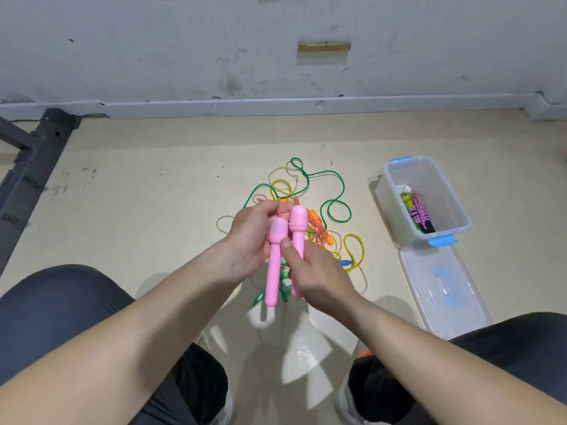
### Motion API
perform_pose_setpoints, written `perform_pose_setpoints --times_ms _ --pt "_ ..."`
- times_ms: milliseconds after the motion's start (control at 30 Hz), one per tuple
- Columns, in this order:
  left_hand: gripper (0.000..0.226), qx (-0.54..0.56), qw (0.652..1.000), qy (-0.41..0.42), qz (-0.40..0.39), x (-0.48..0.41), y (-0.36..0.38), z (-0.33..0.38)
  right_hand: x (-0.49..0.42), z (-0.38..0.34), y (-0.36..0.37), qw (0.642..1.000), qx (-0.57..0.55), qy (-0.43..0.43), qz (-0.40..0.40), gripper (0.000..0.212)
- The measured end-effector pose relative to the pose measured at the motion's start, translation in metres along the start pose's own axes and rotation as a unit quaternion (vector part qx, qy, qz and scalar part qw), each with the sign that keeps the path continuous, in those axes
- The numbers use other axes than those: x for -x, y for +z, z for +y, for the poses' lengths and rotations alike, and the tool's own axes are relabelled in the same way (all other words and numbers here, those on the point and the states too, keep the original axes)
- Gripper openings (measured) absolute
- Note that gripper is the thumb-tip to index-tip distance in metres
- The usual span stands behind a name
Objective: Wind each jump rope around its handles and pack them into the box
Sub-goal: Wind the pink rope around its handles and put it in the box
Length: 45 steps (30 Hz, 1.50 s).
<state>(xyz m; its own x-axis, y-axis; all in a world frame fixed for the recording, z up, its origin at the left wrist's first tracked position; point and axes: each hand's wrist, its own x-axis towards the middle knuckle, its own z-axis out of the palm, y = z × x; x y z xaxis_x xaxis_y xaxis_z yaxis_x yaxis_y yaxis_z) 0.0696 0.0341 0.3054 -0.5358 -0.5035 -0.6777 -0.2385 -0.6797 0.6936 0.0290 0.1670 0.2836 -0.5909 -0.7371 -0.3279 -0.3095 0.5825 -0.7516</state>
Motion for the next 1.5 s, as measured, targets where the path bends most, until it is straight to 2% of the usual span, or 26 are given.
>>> perform_pose_setpoints --times_ms 67,167,300,400,467,500,533,567,633,667,700,733,767,833,933,1000,1100,1167,1233,1333,1433,1500 --pt "0.034 0.025 0.999 -0.025 -0.03 -0.002 -0.002 0.004 0.001 0.002 0.001 0.999 0.016 -0.003 -0.032 0.045" --pt "0.023 -0.025 0.997 -0.042 -0.062 -0.004 -0.004 0.007 0.001 0.003 0.002 0.997 0.037 -0.011 -0.066 0.047" --pt "0.012 -0.118 0.99 0.004 -0.075 -0.003 -0.006 0.002 0.004 -0.001 0.0 0.993 0.038 -0.037 -0.106 0.047" --pt "0.006 -0.177 0.979 0.023 -0.098 -0.001 -0.01 0.0 0.004 -0.007 -0.01 0.971 0.13 -0.032 -0.199 0.054" --pt "0.009 -0.234 0.964 0.032 -0.123 0.002 -0.012 0.003 -0.003 -0.006 -0.026 0.95 0.152 -0.007 -0.273 0.065" --pt "0.013 -0.268 0.954 0.035 -0.13 0.005 -0.012 0.006 -0.006 -0.005 -0.037 0.95 0.152 -0.005 -0.272 0.07" --pt "0.015 -0.307 0.941 0.044 -0.138 0.006 -0.013 0.007 -0.01 -0.004 -0.047 0.962 0.148 -0.014 -0.227 0.071" --pt "0.016 -0.349 0.923 0.053 -0.153 0.009 -0.014 0.009 -0.014 -0.002 -0.057 0.979 0.14 -0.027 -0.144 0.067" --pt "0.014 -0.424 0.88 0.062 -0.203 0.013 -0.015 0.013 -0.018 0.002 -0.07 0.989 0.093 -0.104 0.039 0.047" --pt "0.012 -0.448 0.861 0.063 -0.233 0.015 -0.016 0.014 -0.019 0.002 -0.073 0.984 0.055 -0.155 0.075 0.031" --pt "0.013 -0.463 0.844 0.065 -0.263 0.018 -0.015 0.014 -0.019 0.001 -0.074 0.98 0.036 -0.186 0.056 0.026" --pt "0.016 -0.473 0.83 0.067 -0.288 0.019 -0.016 0.015 -0.019 0.002 -0.073 0.98 0.028 -0.195 0.004 0.037" --pt "0.019 -0.477 0.82 0.068 -0.308 0.021 -0.015 0.015 -0.02 0.003 -0.07 0.983 0.019 -0.174 -0.062 0.044" --pt "0.016 -0.469 0.815 0.051 -0.336 0.023 -0.016 0.018 -0.021 0.007 -0.062 0.981 -0.017 -0.108 -0.158 0.039" --pt "0.014 -0.474 0.806 0.042 -0.353 0.02 -0.024 0.022 -0.025 0.015 -0.065 0.977 -0.048 -0.073 -0.195 0.051" --pt "0.017 -0.474 0.798 0.037 -0.37 0.016 -0.028 0.022 -0.026 0.014 -0.074 0.975 -0.056 -0.07 -0.203 0.052" --pt "0.025 -0.451 0.807 0.016 -0.381 0.013 -0.029 0.017 -0.029 0.017 -0.09 0.978 -0.045 -0.077 -0.189 0.033" --pt "0.022 -0.424 0.818 0.01 -0.387 0.011 -0.028 0.013 -0.03 0.018 -0.095 0.982 -0.04 -0.079 -0.164 0.02" --pt "0.034 -0.363 0.849 -0.016 -0.384 0.011 -0.024 0.007 -0.031 0.018 -0.094 0.984 -0.079 -0.077 -0.14 0.013" --pt "0.042 -0.262 0.896 -0.046 -0.357 0.01 -0.021 0.001 -0.032 0.018 -0.094 0.978 -0.149 -0.078 -0.12 0.011" --pt "0.03 -0.213 0.903 -0.037 -0.371 0.006 -0.022 -0.006 -0.034 0.021 -0.099 0.972 -0.19 -0.08 -0.112 0.011" --pt "0.03 -0.187 0.906 -0.045 -0.377 0.004 -0.022 -0.01 -0.035 0.023 -0.102 0.97 -0.202 -0.081 -0.11 0.011"
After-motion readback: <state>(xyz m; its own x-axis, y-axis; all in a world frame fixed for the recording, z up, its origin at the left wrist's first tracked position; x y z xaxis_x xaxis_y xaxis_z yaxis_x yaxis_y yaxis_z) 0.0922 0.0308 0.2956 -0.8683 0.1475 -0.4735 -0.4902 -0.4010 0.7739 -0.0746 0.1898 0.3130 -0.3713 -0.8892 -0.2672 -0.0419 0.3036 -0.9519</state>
